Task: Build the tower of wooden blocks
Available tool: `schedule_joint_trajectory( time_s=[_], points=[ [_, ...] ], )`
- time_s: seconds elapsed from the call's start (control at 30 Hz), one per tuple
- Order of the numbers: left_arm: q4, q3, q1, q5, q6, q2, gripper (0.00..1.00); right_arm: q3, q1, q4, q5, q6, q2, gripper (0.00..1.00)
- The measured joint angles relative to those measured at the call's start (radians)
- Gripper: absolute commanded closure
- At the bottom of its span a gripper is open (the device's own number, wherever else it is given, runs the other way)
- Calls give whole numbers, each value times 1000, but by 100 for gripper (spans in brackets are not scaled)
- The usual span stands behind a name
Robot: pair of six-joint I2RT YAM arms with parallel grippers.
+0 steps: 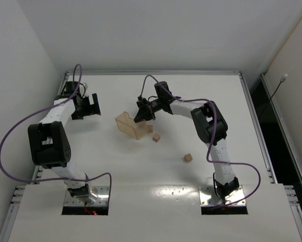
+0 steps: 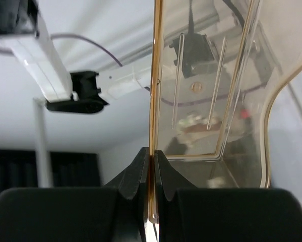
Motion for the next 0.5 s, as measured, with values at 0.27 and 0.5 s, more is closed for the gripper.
schedule_joint_trajectory(
  time_s=[0.27,0.5],
  points=[
    [6,-14,0,14,1,-51,0,117,17,354,-4,-11,-44,100],
    [20,-32,-7,42,4,-84,0,118,-39,608,-18,18,-57,100]
  ],
)
